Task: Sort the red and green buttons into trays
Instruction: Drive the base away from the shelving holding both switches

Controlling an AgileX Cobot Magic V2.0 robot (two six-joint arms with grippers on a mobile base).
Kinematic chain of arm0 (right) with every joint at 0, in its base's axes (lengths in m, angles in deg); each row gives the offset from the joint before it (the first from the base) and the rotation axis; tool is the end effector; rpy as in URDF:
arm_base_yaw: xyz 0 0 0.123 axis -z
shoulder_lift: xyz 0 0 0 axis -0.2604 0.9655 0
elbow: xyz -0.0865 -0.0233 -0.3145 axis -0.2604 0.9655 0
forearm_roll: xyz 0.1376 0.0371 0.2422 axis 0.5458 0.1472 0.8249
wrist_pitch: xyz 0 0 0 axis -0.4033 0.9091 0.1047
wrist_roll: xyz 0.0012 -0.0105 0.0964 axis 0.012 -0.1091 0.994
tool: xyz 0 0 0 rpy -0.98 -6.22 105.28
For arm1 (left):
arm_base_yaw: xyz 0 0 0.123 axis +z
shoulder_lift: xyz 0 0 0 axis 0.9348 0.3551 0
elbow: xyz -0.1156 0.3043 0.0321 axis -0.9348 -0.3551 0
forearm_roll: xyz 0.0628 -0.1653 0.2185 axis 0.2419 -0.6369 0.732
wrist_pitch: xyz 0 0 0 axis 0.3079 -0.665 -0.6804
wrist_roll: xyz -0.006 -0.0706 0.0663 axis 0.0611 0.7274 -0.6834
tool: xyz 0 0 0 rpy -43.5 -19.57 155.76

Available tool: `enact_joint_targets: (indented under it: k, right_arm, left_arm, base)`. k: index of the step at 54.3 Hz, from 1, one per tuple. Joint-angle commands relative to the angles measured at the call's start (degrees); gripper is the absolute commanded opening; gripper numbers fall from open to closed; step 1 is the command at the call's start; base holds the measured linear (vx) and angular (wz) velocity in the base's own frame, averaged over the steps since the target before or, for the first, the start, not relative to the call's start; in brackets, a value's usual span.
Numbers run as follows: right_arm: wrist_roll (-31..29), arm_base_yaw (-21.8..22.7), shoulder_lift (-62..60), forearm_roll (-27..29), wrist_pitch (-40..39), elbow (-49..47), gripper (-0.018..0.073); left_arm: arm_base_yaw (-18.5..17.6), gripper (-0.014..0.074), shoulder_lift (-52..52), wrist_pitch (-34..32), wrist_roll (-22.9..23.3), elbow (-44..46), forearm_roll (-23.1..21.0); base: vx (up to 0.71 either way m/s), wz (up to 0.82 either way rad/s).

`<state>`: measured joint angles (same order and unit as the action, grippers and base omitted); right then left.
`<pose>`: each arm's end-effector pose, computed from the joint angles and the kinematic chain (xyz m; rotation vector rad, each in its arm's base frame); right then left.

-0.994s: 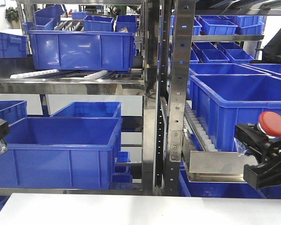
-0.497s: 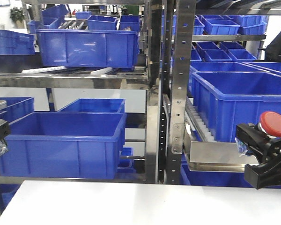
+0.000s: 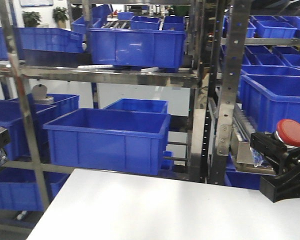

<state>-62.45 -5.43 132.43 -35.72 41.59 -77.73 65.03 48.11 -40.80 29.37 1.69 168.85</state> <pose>0.1934 0.0681 0.4176 -0.3464 1.6116 0.1587 0.1733 -0.0492 0.4155 0.4058 1.4584 -0.3032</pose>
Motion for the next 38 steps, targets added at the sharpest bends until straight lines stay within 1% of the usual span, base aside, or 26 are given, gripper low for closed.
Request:
enact_joint_targets:
  k: [1, 21, 38]
  right_arm:
    - [-0.2, 0.0, -0.8, -0.9, -4.8, -2.0, -0.0009]
    - [-0.2, 0.0, -0.8, -0.9, -4.8, -2.0, -0.0009]
    - [-0.2, 0.0, -0.8, -0.9, -4.8, -2.0, -0.0009]
  left_arm:
    - [-0.1, -0.0006, -0.4, -0.5, 0.6, 2.0, -2.3]
    - [-0.1, -0.0006, -0.4, -0.5, 0.6, 2.0, -2.3]
    - [-0.1, -0.0006, -0.4, -0.5, 0.6, 2.0, -2.3]
  base:
    - [-0.17, 0.25]
    - [-0.15, 0.24]
    - [-0.08, 0.26]
